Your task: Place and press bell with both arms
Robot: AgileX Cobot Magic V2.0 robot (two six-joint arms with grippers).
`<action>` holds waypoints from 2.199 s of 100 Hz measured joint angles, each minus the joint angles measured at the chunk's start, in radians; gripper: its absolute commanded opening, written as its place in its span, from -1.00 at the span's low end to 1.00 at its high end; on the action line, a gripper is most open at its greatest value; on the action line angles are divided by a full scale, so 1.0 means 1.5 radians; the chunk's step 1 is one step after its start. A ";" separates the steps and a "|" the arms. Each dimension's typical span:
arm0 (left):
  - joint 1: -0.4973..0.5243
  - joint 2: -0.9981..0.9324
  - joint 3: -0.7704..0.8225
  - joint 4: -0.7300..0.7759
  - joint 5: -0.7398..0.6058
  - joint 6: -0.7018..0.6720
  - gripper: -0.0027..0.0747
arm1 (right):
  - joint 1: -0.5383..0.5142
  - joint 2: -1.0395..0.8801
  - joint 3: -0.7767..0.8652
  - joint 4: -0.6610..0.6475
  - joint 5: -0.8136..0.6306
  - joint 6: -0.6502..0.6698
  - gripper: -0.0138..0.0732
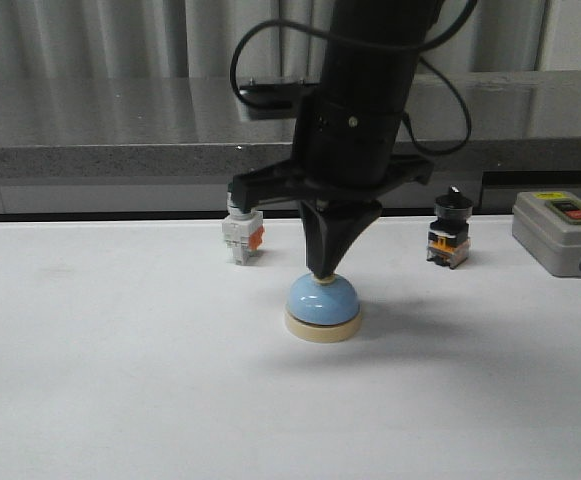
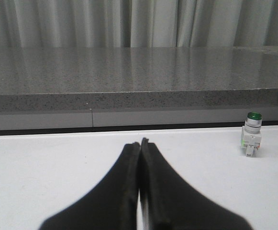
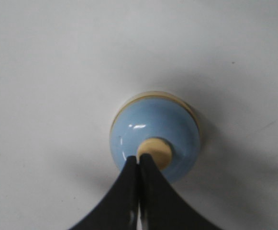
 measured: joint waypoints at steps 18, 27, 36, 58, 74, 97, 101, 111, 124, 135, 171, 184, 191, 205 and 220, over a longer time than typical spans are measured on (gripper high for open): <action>0.000 0.000 0.000 0.000 0.000 0.000 -0.98 | -0.023 -0.090 0.000 0.000 0.027 0.000 -0.82; 0.000 0.000 0.000 0.000 0.000 0.000 -0.98 | -0.045 -0.125 0.005 0.000 0.046 0.000 -0.82; 0.000 0.000 0.000 0.000 0.000 0.000 -0.98 | -0.072 -0.161 0.026 -0.001 0.054 0.000 -0.82; 0.000 0.000 0.000 0.000 0.000 0.000 -0.98 | -0.162 -0.264 0.126 -0.004 0.057 0.000 -0.82; 0.000 0.000 0.000 0.000 0.000 0.000 -0.98 | -0.242 -0.353 0.217 -0.005 0.041 0.000 -0.82; 0.000 0.000 0.000 0.000 0.000 0.000 -0.98 | -0.334 -0.480 0.330 -0.006 0.017 0.000 -0.82; 0.000 0.000 0.000 0.000 0.000 0.000 -0.98 | -0.344 -0.504 0.350 -0.007 0.007 0.000 -0.82; 0.000 0.000 0.000 0.000 0.000 0.000 -0.98 | -0.364 -0.563 0.395 -0.007 -0.021 0.000 -0.82; 0.000 0.000 0.000 0.000 0.000 0.000 -0.98 | -0.371 -0.640 0.453 -0.008 -0.061 0.000 -0.82; 0.000 0.000 0.000 0.000 0.000 0.000 -0.98 | -0.371 -0.711 0.503 -0.008 -0.108 0.000 -0.82; 0.000 0.000 0.000 0.000 0.000 0.000 -0.98 | -0.375 -0.955 0.660 -0.008 -0.262 0.000 -0.82; 0.000 0.000 0.000 0.000 0.000 0.000 -0.98 | -0.376 -1.032 0.709 -0.016 -0.312 0.000 -0.82; 0.000 0.000 0.000 0.000 0.000 0.000 -0.98 | -0.376 -1.068 0.740 -0.017 -0.349 0.000 -0.82; 0.000 0.000 0.000 0.000 0.000 0.000 -0.98 | -0.376 -1.124 0.809 -0.017 -0.416 0.000 -0.82; 0.000 0.000 0.000 0.000 0.000 0.000 -0.98 | -0.376 -1.176 0.875 -0.017 -0.455 0.000 -0.82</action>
